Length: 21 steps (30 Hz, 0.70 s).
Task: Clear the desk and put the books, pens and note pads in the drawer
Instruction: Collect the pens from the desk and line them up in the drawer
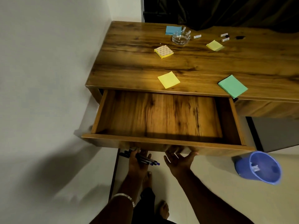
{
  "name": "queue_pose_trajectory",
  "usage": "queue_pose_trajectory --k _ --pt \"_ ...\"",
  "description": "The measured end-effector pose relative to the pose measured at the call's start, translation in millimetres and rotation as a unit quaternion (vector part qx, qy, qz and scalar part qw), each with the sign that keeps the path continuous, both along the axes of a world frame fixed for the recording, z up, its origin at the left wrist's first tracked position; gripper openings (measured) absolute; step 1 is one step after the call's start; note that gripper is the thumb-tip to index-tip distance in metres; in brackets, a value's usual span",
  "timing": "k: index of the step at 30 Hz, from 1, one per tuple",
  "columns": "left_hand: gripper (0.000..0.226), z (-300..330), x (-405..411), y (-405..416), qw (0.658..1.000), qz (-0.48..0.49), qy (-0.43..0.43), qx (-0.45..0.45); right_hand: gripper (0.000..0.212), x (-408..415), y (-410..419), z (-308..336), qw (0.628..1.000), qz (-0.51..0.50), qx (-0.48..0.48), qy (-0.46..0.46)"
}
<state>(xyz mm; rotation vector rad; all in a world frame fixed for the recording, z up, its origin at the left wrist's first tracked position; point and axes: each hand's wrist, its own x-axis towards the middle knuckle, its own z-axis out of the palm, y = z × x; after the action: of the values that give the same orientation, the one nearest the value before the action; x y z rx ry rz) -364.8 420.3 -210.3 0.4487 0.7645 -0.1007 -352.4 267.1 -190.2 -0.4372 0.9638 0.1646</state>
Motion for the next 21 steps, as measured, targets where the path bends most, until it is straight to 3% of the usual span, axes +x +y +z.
queue_pose_trajectory --k 7,16,21 --pt "0.019 2 -20 6 0.995 -0.059 0.067 0.051 0.104 -25 -1 -4 1.000 -0.002 0.021 -0.004" --pt "0.020 2 -49 4 0.999 -0.001 0.041 0.007 0.108 -50 1 -6 1.000 -0.005 0.011 -0.005" --pt "0.022 4 -51 6 0.999 -0.016 0.029 0.002 0.103 -50 0 -6 1.000 -0.002 0.002 -0.007"
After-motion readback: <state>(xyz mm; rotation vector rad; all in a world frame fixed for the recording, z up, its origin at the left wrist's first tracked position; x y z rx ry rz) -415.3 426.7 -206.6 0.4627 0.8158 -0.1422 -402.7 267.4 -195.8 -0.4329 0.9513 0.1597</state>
